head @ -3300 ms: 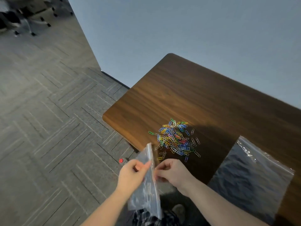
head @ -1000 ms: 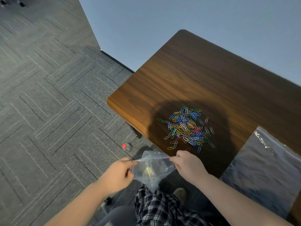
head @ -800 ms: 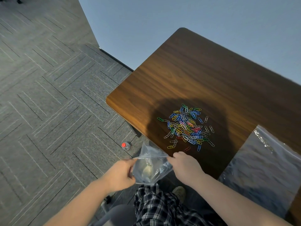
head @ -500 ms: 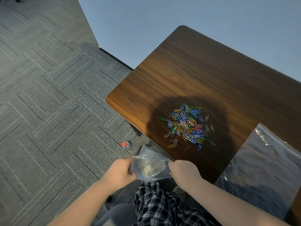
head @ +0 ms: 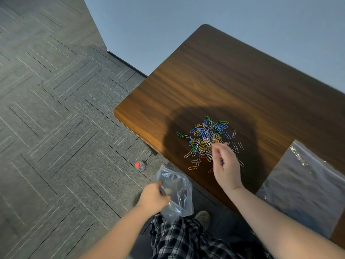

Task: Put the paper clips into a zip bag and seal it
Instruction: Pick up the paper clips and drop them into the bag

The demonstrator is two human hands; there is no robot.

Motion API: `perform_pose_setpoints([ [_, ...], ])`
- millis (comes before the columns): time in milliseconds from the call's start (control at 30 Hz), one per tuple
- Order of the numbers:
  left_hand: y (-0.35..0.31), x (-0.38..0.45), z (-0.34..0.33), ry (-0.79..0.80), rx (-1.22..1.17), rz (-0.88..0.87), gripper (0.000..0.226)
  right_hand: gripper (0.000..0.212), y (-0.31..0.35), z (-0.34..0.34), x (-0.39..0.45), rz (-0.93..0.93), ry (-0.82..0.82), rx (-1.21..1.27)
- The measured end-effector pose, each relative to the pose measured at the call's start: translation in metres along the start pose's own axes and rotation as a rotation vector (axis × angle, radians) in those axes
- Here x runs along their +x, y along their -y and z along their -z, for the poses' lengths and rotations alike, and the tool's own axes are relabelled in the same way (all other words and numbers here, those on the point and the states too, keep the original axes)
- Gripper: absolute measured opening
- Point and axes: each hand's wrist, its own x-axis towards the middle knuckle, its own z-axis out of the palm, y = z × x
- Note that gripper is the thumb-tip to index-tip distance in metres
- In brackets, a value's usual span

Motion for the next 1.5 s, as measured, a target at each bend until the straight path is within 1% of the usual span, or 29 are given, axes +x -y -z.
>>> perform_pose_setpoints([
  [100, -0.003, 0.006, -0.009, -0.012, -0.091, 0.022, 0.067, 0.044, -0.003, -0.008, 0.010, -0.131, -0.028, 0.086],
  [167, -0.005, 0.010, -0.013, -0.035, -0.125, 0.010, 0.068, 0.048, -0.002, -0.016, 0.015, -0.156, -0.033, 0.123],
  [300, -0.005, 0.011, -0.018, -0.104, -0.137, -0.055, 0.067, 0.047, 0.004, -0.031, 0.021, -0.062, -0.061, 0.124],
  [433, 0.002, 0.013, -0.023, -0.148, -0.185, -0.069, 0.068, 0.049, 0.013, -0.041, 0.025, -0.014, -0.078, 0.149],
  [600, 0.009, 0.017, -0.021, -0.140, -0.209, -0.080, 0.067, 0.050, 0.017, -0.051, 0.025, 0.018, -0.085, 0.157],
  [800, 0.010, 0.022, -0.018, -0.116, -0.265, -0.081, 0.069, 0.052, 0.019, -0.059, 0.020, 0.088, -0.040, 0.173],
  [933, 0.006, 0.024, -0.017, -0.101, -0.300, -0.097, 0.067, 0.044, 0.020, -0.067, 0.022, 0.136, -0.005, 0.154],
  [1033, 0.003, 0.025, -0.017, -0.106, -0.323, -0.108, 0.066, 0.055, 0.026, -0.071, 0.020, 0.176, -0.018, 0.178],
  [1133, 0.002, 0.024, -0.016, -0.114, -0.338, -0.123, 0.065, 0.064, 0.029, -0.075, 0.016, 0.175, -0.015, 0.196],
  [1367, 0.010, 0.026, -0.015, -0.152, -0.396, -0.113, 0.066, 0.066, 0.037, -0.082, 0.004, 0.210, 0.000, 0.232],
  [1500, 0.010, 0.025, -0.015, -0.156, -0.386, -0.151, 0.067, 0.066, 0.039, -0.085, 0.000, 0.208, 0.001, 0.247],
])
